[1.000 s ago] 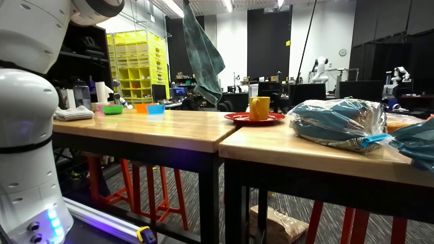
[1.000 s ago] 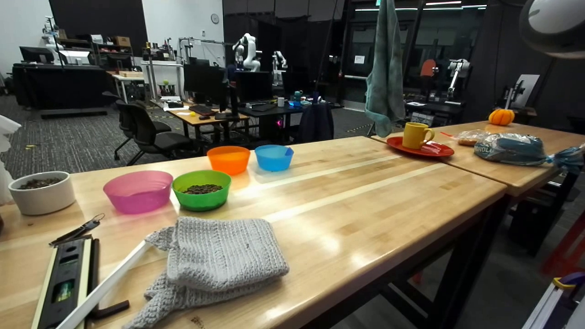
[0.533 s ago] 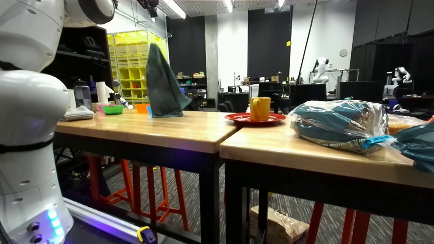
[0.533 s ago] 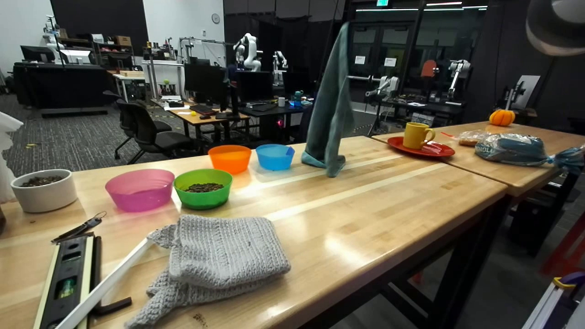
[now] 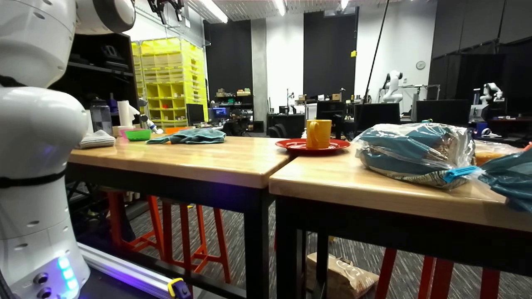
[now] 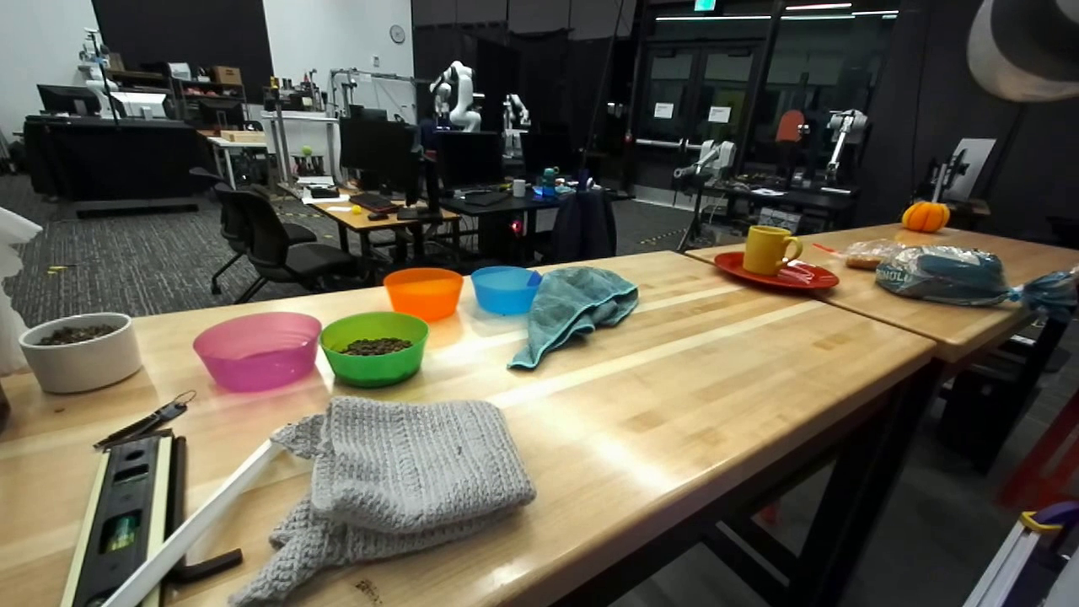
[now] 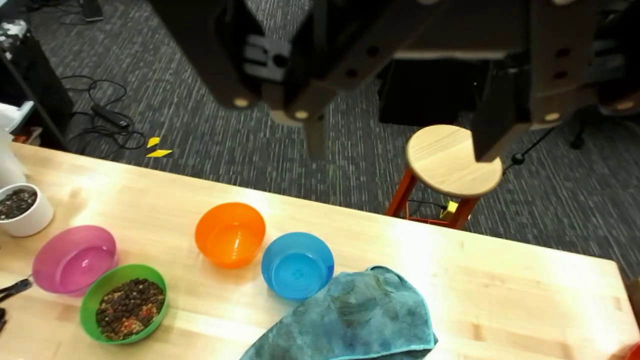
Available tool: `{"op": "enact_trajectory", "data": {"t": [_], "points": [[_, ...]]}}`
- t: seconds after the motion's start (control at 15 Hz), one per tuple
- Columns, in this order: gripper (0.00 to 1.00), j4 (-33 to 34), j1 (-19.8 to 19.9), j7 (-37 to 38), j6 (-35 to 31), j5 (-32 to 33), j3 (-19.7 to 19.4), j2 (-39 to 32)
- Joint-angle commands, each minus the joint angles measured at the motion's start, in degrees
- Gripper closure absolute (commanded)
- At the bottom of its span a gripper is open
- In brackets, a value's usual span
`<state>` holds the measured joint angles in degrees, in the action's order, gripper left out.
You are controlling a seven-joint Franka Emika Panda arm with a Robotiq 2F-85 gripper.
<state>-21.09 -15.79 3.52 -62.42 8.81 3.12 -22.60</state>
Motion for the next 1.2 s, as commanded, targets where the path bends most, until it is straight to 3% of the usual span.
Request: {"op": "enact_trajectory", "data": {"t": [0.0,0.47,0.87,1.13], "points": [[0.01,-0.3,1.4,-1.4,0.3,-1.2,-0.6,-1.0],[0.0,1.3,5.2,3.3,2.2,-5.2,-0.7,-8.6],[0.0,1.2,8.7,14.4,2.8,-13.3,0.4,-13.1],[0.0,1.1,9.6,13.7,2.4,-15.6,0.7,-14.0]]}}
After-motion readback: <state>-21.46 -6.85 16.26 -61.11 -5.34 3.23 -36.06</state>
